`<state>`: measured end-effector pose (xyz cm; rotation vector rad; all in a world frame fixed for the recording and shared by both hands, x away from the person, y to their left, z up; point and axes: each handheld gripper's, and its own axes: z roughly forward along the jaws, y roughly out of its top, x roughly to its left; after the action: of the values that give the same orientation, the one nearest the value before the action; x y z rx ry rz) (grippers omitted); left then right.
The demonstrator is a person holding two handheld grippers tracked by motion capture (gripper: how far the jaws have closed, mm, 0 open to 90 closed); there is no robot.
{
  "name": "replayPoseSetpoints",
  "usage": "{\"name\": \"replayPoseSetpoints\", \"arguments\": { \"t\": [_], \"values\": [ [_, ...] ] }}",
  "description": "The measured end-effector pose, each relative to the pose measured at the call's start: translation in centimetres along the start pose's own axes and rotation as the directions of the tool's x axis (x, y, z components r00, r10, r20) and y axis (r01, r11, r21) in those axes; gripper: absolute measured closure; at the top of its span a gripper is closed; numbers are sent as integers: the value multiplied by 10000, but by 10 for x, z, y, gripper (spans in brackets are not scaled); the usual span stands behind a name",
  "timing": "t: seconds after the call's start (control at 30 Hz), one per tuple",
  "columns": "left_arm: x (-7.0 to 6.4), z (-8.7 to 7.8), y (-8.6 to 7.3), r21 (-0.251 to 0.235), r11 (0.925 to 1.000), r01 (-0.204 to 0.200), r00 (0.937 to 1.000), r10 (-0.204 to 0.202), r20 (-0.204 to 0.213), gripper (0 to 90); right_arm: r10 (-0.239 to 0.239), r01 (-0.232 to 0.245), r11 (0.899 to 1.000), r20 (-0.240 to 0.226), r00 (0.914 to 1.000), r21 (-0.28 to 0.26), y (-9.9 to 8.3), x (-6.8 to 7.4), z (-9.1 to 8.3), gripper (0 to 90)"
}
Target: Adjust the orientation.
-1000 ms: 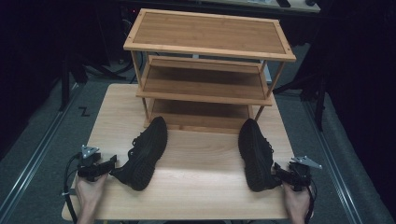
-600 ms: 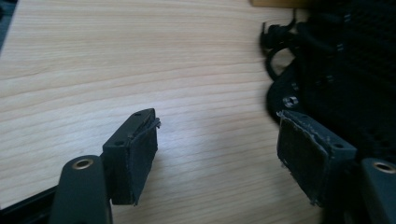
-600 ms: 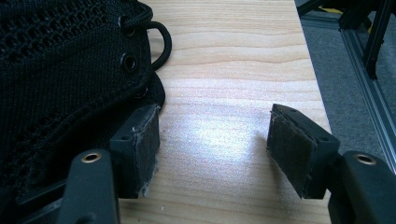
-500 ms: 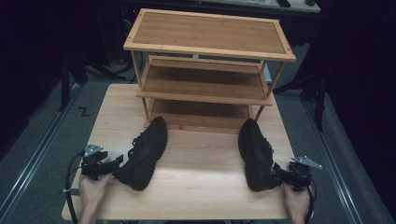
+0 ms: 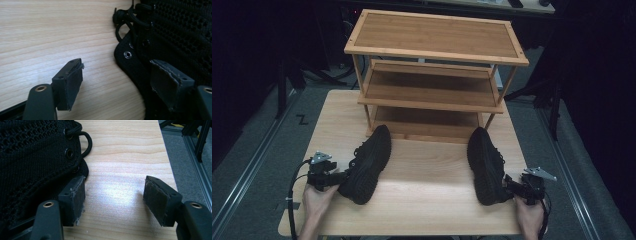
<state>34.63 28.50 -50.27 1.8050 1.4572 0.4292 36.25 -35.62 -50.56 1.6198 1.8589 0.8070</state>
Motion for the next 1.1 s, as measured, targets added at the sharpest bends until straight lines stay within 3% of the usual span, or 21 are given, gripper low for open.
{"name": "replayPoseSetpoints", "arguments": {
  "t": [0.5,0.87,1.1],
  "values": [
    [-9,2,3,16,9999,-137,9971,136,749,262,-12,12,10000,8,10000,3,0,0,0,343],
    [-17,3,6,84,9995,-303,9909,290,1314,237,-18,18,10000,10,10000,4,0,0,0,343],
    [-25,6,11,118,9986,-512,9882,490,1451,237,-21,21,10000,7,10000,4,0,0,0,342]
  ]
}}
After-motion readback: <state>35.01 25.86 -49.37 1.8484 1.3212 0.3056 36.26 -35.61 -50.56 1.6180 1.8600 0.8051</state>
